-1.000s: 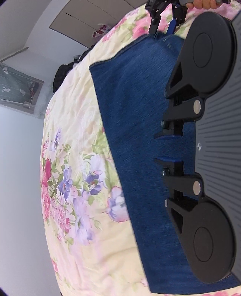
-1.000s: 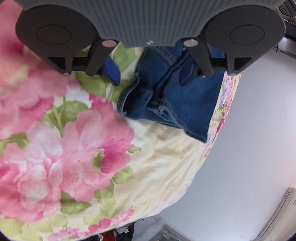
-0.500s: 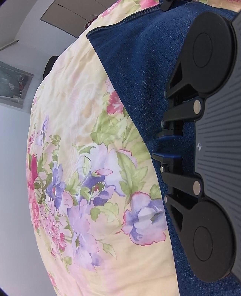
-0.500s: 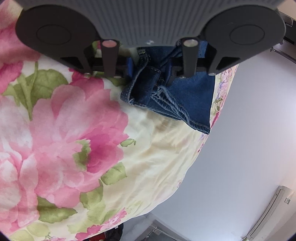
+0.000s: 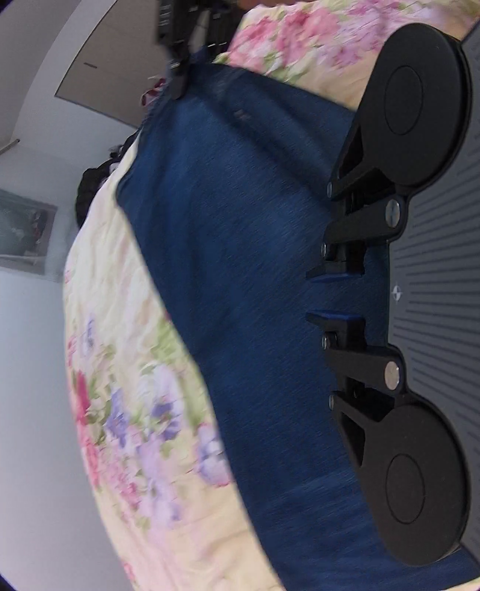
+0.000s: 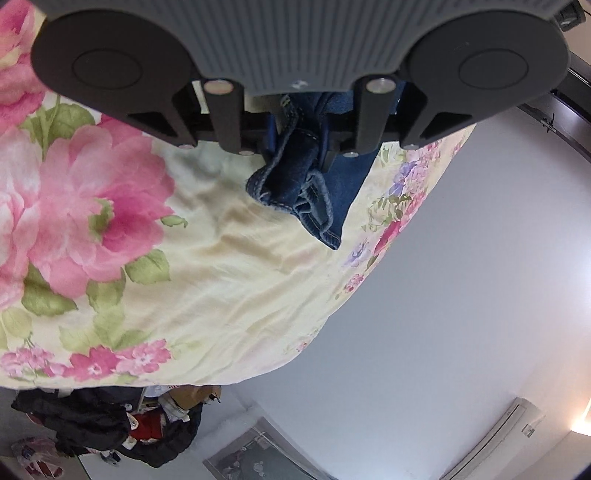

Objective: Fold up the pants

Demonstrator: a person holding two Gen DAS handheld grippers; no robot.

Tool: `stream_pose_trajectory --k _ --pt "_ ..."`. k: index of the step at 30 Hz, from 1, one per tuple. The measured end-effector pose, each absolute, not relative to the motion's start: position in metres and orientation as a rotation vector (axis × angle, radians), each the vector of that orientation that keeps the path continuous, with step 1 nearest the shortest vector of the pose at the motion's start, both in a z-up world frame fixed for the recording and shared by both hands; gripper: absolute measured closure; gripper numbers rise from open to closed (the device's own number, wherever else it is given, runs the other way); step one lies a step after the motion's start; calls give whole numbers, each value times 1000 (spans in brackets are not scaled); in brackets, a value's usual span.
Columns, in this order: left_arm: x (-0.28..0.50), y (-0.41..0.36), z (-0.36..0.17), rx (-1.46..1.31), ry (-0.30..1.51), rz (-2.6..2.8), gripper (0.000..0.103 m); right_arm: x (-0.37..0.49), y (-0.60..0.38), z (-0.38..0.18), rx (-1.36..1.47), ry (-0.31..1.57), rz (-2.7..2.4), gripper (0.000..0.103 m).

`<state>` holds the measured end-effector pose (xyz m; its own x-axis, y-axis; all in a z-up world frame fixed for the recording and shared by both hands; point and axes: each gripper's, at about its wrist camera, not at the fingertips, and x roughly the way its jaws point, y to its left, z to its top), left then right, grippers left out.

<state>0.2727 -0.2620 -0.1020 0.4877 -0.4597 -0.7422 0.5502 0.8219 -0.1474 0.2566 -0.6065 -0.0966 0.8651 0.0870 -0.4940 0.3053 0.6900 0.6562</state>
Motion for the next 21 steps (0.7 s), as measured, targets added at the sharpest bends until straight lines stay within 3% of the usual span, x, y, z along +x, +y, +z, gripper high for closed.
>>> stream_pose_trajectory --k 9,21 --pt "253 -239 -95 -37 888 -658 87 245 -565 -45 653 499 -98 86" --pt "223 -58 -48 -161 776 -384 87 240 -408 34 361 397 25 87"
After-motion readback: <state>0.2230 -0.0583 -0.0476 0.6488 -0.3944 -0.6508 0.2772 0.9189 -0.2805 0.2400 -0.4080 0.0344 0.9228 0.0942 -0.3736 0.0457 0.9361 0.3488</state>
